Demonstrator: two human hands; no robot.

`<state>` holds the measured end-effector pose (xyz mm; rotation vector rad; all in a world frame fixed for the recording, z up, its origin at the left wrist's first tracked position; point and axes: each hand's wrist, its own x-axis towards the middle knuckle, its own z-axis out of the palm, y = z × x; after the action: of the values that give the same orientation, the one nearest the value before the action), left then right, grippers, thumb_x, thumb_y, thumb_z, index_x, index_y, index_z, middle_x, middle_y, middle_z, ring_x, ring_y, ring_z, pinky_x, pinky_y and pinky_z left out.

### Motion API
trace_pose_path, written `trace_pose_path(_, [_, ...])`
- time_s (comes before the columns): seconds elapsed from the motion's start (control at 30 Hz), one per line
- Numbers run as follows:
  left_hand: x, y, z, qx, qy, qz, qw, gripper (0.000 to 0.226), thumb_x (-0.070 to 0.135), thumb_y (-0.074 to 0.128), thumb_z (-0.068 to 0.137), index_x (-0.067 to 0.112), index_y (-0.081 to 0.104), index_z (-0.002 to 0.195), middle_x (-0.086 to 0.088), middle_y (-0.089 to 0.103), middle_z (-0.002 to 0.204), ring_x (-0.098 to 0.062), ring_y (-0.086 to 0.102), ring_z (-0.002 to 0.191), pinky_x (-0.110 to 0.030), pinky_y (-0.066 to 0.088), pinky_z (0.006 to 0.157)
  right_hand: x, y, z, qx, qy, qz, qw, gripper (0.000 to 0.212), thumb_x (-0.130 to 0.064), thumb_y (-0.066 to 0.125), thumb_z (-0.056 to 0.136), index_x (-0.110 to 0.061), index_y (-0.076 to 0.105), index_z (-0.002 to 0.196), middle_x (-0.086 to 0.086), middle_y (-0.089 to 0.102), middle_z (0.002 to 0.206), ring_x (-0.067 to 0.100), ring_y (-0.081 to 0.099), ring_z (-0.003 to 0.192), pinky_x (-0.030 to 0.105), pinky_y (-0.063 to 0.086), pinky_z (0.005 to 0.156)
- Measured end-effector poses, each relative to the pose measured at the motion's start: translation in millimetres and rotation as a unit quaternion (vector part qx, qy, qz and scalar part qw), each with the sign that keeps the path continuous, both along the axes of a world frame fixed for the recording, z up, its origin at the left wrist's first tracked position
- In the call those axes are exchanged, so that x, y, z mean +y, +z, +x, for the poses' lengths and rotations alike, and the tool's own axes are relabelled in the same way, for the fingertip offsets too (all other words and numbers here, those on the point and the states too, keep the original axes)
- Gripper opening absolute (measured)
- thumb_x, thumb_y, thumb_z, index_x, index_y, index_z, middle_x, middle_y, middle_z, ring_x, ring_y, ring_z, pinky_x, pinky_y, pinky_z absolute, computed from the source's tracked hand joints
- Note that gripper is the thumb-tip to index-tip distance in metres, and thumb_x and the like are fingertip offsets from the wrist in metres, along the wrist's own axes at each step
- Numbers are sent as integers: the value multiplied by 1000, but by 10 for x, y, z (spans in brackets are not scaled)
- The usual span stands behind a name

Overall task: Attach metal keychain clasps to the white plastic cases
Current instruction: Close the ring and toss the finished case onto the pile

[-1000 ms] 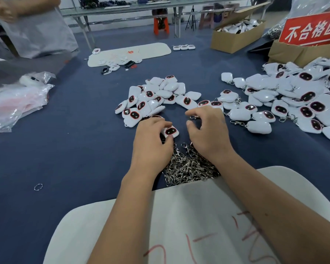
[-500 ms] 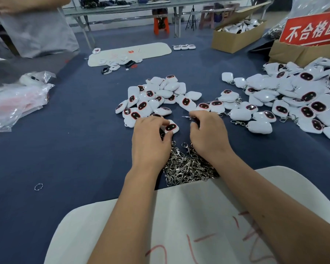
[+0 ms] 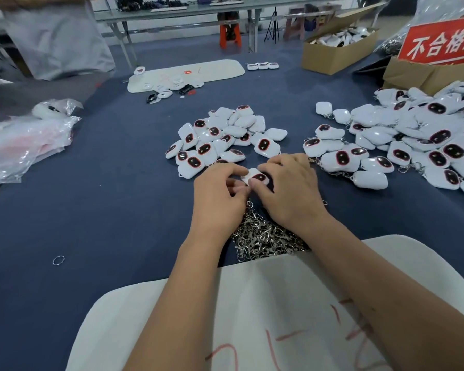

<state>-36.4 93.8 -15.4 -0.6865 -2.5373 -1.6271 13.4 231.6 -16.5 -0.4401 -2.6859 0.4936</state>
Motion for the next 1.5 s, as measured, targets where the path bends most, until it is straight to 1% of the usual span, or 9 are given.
trace_pose_path(0.17, [-74,9,-13,39,76,-126,988,5,30,67,86,29,71,90,8,66,94,-20,59,102,-37,52,89,29,-25,-11,-2,20,-39,999,40,-46,72,92,-25,66,126,-3,59,126,26,42,122,44,36,103])
trace_pose_path(0.33, [-42,4,20,50,23,-223,973,25,44,76,83,28,59,91,8,59,95,-21,47,102,-38,44,88,19,37,14,169,21,-218,961,5,-20,64,101,-15,63,101,1,68,96,22,63,95,37,48,90])
trace_pose_path(0.43, [-56,-10,4,29,20,-152,988,23,31,77,84,29,55,83,13,60,78,-16,55,89,-36,45,75,38,80,30,282,-116,-212,929,12,-24,52,106,-18,53,97,1,65,92,26,62,91,42,47,86])
trace_pose_path(0.57, [-57,-20,-8,4,27,-62,998,26,19,79,84,29,56,78,14,61,69,-5,56,66,-32,51,69,128,80,1,219,-210,-282,910,16,-28,46,108,-16,52,100,-9,56,87,24,56,96,41,44,93])
trace_pose_path(0.73, [-24,8,-15,-19,50,55,997,21,14,72,93,23,56,82,13,62,67,-10,67,61,-22,53,61,-32,131,-70,203,-9,-620,758,21,-15,46,110,-7,63,100,9,64,94,21,57,90,36,48,84])
trace_pose_path(0.9, [8,43,-8,-111,41,178,977,17,9,59,103,12,53,87,-6,72,78,-22,76,68,-34,62,69,-43,118,-9,195,102,-704,676,20,-13,38,113,-3,54,105,12,78,88,20,74,77,26,59,68])
trace_pose_path(0.97, [26,74,1,-169,28,234,957,14,9,54,106,7,53,92,-12,75,87,-22,77,75,-29,62,70,9,118,-3,236,80,-683,687,10,-9,42,111,-8,50,106,12,77,89,21,73,74,26,58,62])
trace_pose_path(1.17, [38,148,-2,-259,-5,354,899,12,6,51,107,2,54,97,-20,75,95,-27,78,85,-23,61,74,176,75,32,220,66,-457,860,16,-18,81,90,-16,70,102,9,52,64,24,51,60,27,43,49])
trace_pose_path(1.5, [32,169,30,-282,-23,316,906,16,7,61,102,5,56,87,-21,75,89,-21,76,78,-29,63,80,120,41,46,197,141,-411,879,12,-13,80,89,-22,83,96,18,67,69,27,37,58,31,33,55])
